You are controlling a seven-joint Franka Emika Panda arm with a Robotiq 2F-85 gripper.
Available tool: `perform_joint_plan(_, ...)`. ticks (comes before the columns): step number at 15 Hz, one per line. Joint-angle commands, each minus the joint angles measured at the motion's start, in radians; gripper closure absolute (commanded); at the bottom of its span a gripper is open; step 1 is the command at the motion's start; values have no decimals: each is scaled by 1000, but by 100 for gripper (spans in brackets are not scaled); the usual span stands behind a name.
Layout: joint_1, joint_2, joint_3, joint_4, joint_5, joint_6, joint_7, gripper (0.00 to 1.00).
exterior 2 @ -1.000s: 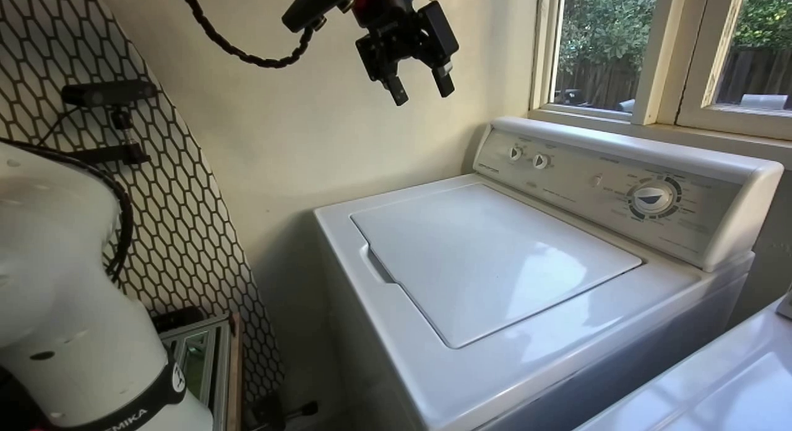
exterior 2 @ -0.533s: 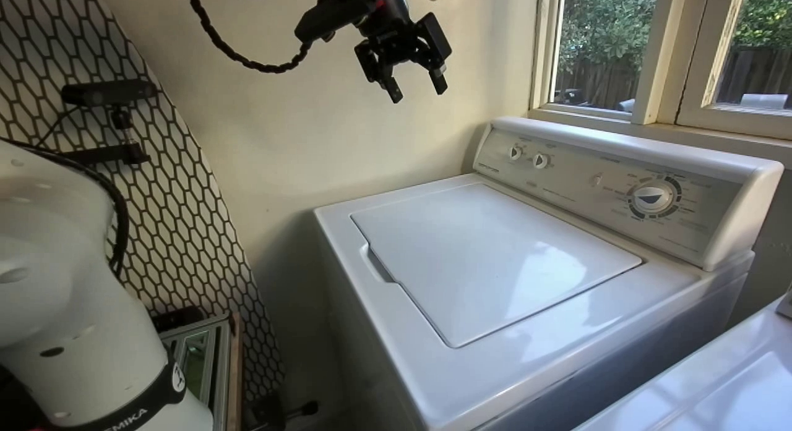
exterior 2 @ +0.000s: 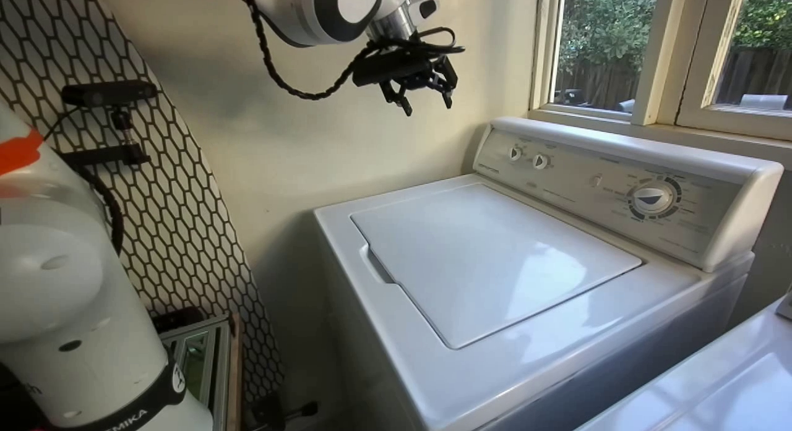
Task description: Turn the knob on the far left to the right.
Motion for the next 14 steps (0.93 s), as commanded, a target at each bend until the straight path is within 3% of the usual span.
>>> perform_joint_plan(1, -16, 215, 13, 176, 76, 24, -42, 0)
perform_joint_plan(5, -72, 382, 75, 325, 4, 36, 106, 0)
perform_joint_plan(7, -75, 450, 69, 375, -114, 120, 245, 0)
perform_joint_plan(9, -64, 487, 59, 424, -157, 95, 368, 0)
perform_joint_plan(10, -91, 441, 86, 367, -130, 99, 286, 0)
perform_joint_plan(14, -86, 483, 81, 416, -148, 99, 344, 0)
